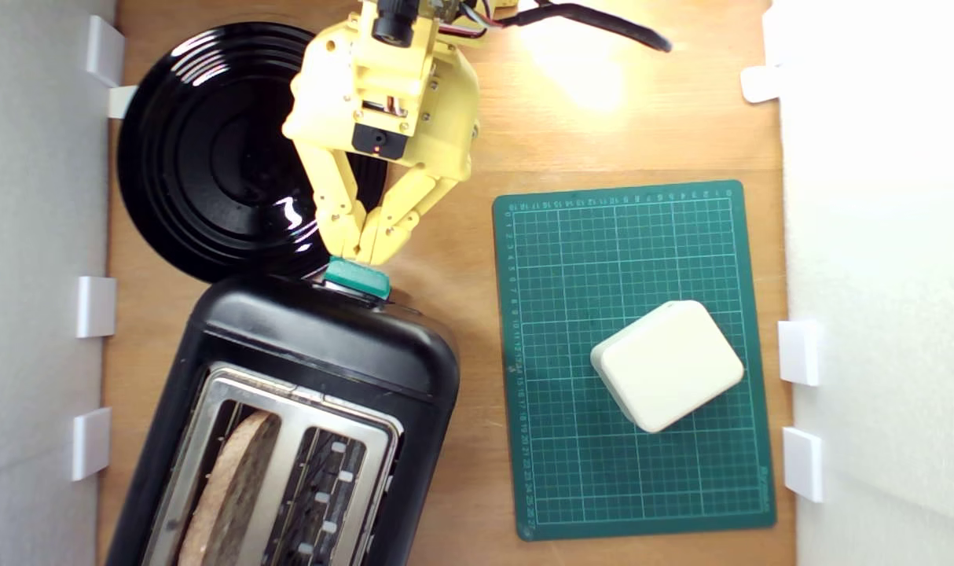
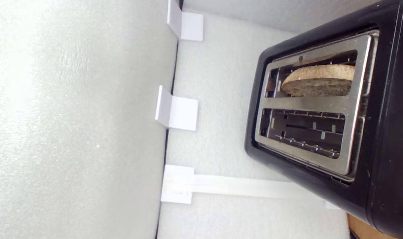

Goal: Start toaster

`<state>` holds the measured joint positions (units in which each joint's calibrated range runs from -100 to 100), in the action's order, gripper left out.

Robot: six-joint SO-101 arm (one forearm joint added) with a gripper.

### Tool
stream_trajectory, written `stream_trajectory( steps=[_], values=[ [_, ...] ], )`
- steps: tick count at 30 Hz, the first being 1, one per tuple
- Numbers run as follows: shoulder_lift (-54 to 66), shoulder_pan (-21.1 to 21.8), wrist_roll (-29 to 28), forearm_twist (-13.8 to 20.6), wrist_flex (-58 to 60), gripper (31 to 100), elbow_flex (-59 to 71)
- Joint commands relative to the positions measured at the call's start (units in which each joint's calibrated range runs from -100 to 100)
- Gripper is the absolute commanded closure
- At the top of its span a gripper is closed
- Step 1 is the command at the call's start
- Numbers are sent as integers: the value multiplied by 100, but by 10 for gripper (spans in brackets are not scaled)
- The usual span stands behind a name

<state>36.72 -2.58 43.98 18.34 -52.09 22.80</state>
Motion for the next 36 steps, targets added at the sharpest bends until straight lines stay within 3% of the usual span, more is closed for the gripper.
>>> stream_trajectory(
  steps=[1, 21, 36],
  values=[
    [-125, -52, -118, -24, -12, 989, -567],
    [-900, -52, -752, -24, -3, 989, -785],
    [-1383, -52, -747, -24, 14, 989, -749]
  ],
)
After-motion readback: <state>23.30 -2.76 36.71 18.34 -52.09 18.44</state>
